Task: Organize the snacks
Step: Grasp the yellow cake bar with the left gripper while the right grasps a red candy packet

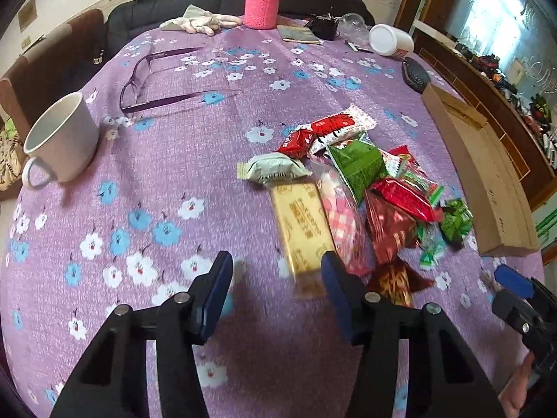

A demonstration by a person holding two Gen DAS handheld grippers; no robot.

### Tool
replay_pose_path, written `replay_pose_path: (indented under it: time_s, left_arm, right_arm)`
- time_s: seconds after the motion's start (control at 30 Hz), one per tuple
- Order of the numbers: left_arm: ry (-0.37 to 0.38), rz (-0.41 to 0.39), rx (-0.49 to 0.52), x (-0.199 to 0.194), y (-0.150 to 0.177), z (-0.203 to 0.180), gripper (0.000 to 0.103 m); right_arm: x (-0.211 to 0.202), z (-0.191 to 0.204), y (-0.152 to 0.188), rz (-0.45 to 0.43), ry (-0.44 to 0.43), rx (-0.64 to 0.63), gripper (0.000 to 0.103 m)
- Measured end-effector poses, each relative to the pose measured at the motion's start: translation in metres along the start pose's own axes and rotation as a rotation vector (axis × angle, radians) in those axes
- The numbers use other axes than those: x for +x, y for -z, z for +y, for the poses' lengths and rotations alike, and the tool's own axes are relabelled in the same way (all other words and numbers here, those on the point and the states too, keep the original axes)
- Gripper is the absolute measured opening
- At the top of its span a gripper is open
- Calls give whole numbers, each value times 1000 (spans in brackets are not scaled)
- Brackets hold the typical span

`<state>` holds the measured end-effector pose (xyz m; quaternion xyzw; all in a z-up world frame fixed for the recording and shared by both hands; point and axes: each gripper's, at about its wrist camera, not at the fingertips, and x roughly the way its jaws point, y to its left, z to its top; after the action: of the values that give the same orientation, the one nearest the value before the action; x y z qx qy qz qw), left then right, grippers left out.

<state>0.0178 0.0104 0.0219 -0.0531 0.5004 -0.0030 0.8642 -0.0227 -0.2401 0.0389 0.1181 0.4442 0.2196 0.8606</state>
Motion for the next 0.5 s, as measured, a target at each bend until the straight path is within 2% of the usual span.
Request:
replay_pose_path:
  time_s: [0.23, 0.43, 0.5]
  left_arm:
    - [-71, -20, 27, 14, -17, -11, 50]
    - [-43, -1, 73, 24, -16, -22, 48]
    - [-54, -11, 89, 22, -14, -21, 48]
  right_arm:
    - [-7, 3, 3, -16, 9, -20, 76]
    - [-5, 11, 2, -9, 9, -40, 76]
    - [-5, 13, 2, -9, 12, -52, 76]
